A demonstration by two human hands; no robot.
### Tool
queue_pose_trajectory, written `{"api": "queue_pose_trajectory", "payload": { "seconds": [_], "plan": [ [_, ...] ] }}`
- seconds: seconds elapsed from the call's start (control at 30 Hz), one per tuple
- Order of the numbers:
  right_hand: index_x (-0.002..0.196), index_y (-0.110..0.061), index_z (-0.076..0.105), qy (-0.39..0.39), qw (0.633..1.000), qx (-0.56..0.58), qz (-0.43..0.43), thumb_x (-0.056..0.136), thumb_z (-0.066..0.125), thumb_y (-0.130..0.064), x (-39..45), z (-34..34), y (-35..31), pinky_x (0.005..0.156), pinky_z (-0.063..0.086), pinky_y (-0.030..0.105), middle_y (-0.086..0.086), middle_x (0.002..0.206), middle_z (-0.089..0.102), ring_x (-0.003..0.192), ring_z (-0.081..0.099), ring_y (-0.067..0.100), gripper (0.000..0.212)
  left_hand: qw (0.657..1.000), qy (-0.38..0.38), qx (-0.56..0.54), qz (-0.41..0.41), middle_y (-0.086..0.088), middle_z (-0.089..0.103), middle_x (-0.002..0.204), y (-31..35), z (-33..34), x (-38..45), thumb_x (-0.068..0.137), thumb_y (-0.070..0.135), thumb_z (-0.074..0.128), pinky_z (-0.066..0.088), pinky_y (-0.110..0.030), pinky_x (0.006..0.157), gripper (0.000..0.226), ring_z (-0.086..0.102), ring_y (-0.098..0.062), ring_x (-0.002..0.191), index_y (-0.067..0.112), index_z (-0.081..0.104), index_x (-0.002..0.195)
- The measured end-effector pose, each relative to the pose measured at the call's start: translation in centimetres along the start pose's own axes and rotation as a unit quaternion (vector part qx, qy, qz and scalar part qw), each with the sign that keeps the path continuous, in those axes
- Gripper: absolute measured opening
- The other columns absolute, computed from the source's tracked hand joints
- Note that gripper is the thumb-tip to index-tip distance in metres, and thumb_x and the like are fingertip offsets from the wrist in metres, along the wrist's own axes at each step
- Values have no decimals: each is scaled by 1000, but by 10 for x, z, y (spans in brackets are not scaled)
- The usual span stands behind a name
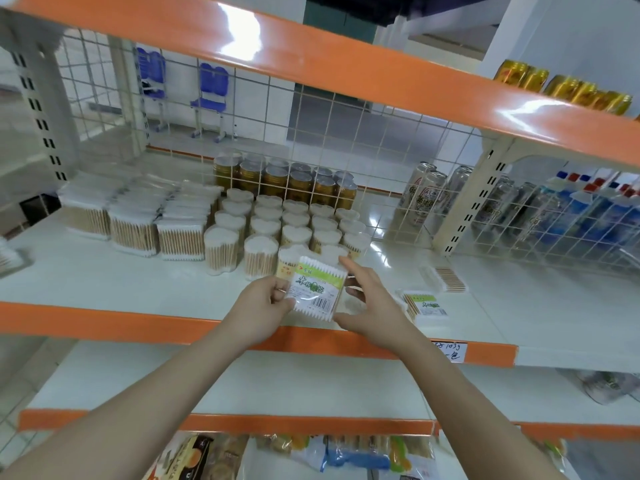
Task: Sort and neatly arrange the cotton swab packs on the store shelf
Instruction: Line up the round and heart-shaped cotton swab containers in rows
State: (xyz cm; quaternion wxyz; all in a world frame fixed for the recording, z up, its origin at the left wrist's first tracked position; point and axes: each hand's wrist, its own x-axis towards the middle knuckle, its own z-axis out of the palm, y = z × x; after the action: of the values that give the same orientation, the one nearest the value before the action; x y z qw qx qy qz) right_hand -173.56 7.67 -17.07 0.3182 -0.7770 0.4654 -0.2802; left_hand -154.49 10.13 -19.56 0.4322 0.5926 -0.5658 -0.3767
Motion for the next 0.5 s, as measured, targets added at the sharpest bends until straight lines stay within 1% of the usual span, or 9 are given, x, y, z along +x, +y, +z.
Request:
{"api": "queue_pose_trajectory", "payload": {
  "seconds": [0.07,0.1,0.17,0.2,0.27,0.4,0.5],
  "plan": [
    [117,-38,45,24,998,53,-21,80,62,3,3,2,-5,93,39,7,-5,116,47,104,52,-2,58,1000,13,-8,-13,-2,54,78,-3,-2,-3,87,4,59,42,-27,78,15,52,-17,78,7,57,102],
    [108,-40,49,39,996,69,-28,82,59,4,4,4,-7,91,43,11,-4,112,51,98,55,-4,53,1000,19,-12,-19,-5,57,81,-4,-2,-4,87,4,58,43,-29,80,15,54,-20,81,7,57,102],
    [100,-41,53,55,994,87,-30,84,57,3,8,6,-10,86,46,17,-1,106,56,90,57,-2,47,999,32,-20,-23,-10,60,83,-7,-4,-7,87,5,57,44,-29,77,16,57,-23,81,10,56,102],
    [99,-40,54,57,994,91,-28,85,57,2,10,8,-11,84,47,17,0,104,57,88,57,0,44,999,37,-21,-24,-9,59,80,-9,-5,-8,88,5,57,43,-27,73,16,56,-22,78,11,56,102],
    [98,-37,56,58,993,102,-26,86,58,1,14,11,-12,80,47,14,-4,98,57,84,56,1,40,998,48,-19,-18,-4,56,74,-13,-7,-12,87,5,57,40,-23,67,17,53,-19,72,14,55,101],
    [102,-22,61,61,992,110,-21,85,57,2,23,22,-15,77,47,11,4,102,62,87,57,8,30,998,69,-7,-6,5,55,70,-18,-14,-22,86,4,57,37,-17,60,18,50,-10,64,17,57,100],
    [107,-13,64,55,994,96,-21,86,57,1,29,29,-20,74,44,7,-6,90,60,78,54,-3,27,997,82,6,1,2,58,78,-22,-20,-28,86,5,57,38,-18,60,20,53,-10,67,17,56,102]
  ]
}}
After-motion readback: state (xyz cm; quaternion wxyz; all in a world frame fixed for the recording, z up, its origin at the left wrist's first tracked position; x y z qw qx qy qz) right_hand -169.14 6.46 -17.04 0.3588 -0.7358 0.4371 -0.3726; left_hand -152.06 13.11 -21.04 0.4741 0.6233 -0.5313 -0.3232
